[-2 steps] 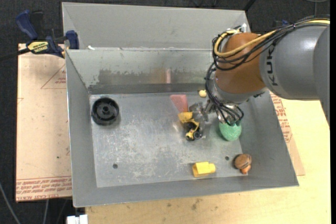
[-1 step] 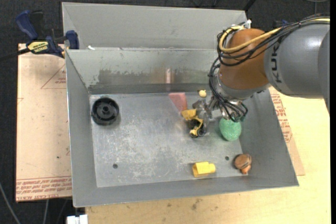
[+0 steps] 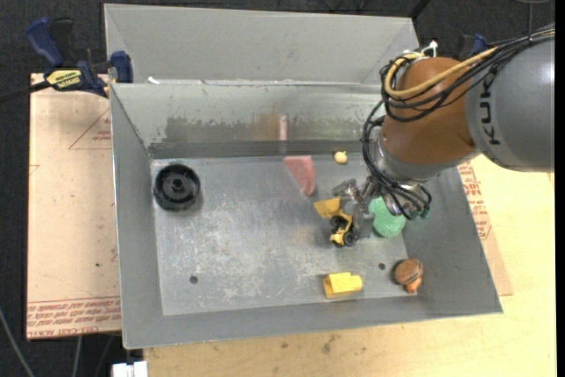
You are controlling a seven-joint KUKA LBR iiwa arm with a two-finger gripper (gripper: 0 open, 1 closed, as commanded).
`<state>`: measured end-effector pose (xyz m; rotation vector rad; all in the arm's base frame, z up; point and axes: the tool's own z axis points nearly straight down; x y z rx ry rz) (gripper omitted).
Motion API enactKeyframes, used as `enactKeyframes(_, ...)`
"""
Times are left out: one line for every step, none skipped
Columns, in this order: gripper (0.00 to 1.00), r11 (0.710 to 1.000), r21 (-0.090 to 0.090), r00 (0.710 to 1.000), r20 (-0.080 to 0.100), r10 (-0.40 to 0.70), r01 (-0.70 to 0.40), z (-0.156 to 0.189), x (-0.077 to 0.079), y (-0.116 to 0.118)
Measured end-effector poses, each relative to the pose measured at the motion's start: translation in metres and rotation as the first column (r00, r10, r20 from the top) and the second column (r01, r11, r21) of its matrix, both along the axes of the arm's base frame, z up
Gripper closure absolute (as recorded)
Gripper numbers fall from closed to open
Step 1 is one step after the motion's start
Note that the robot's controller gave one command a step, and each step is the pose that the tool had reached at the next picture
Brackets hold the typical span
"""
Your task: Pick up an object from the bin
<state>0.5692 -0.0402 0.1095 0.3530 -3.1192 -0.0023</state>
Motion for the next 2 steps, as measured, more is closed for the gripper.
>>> enactKeyframes(1.0, 1.0, 0.0, 1.0, 0.003, 0.014, -0.014, 0.041, 0.024, 0.005)
enactKeyframes(1.0, 1.0, 0.0, 1.0, 0.006, 0.001, -0.001, 0.176, -0.014, 0.011)
